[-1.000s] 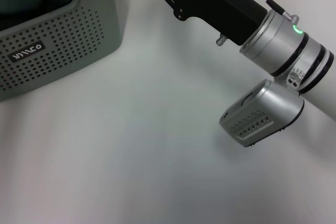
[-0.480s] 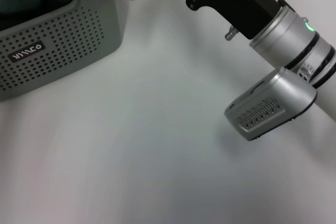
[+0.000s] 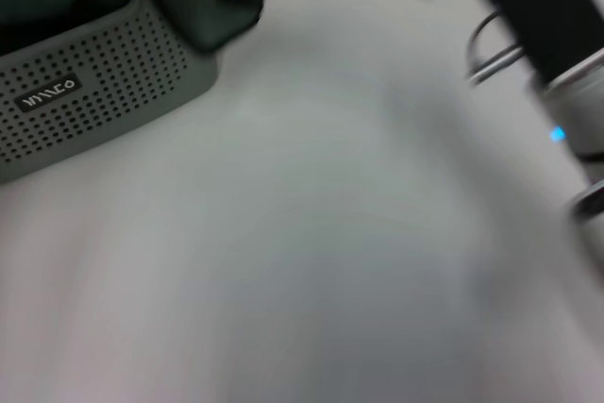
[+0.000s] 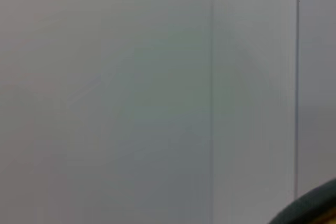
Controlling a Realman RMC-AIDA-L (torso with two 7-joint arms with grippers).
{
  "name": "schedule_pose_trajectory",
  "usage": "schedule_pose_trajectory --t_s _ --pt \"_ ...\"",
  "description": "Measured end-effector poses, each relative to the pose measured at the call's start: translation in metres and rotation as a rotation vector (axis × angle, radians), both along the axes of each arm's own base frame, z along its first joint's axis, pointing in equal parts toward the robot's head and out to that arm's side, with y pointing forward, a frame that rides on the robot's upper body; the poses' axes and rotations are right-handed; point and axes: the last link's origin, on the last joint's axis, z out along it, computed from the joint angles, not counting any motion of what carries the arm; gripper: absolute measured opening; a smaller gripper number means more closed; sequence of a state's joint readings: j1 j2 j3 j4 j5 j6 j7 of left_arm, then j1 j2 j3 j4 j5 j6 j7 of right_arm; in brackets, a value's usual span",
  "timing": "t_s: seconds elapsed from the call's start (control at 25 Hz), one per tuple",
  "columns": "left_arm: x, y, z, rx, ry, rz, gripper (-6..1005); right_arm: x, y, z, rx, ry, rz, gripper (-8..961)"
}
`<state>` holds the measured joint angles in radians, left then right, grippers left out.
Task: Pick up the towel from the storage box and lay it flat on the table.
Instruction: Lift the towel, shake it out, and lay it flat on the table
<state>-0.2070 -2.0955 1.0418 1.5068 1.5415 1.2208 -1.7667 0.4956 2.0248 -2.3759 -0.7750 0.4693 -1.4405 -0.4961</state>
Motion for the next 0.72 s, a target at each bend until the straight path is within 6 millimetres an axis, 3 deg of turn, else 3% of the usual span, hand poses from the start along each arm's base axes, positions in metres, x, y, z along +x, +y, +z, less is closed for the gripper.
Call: schedule_pose_trajectory --t_s 0.24,0.44,0.6,0.72 --pt "-0.013 -0.017 -0.021 -0.093 0.022 -0.073 34 0.034 0.043 0.054 -0.355 0.249 -0.057 -1" --pt "-0.013 -0.035 -0.029 -0.172 0.053 -0.179 172 0.053 0.073 0.102 -0.628 0.244 -0.051 -1" --pt "-0.015 -0.042 -0.028 -0.189 0.034 -0.211 298 0.054 0.080 0.127 -0.758 0.177 -0.040 -1" --pt "-0.018 -0.042 -0.031 -0.186 0.020 -0.214 362 0.051 0.073 0.139 -0.856 0.104 0.005 -1"
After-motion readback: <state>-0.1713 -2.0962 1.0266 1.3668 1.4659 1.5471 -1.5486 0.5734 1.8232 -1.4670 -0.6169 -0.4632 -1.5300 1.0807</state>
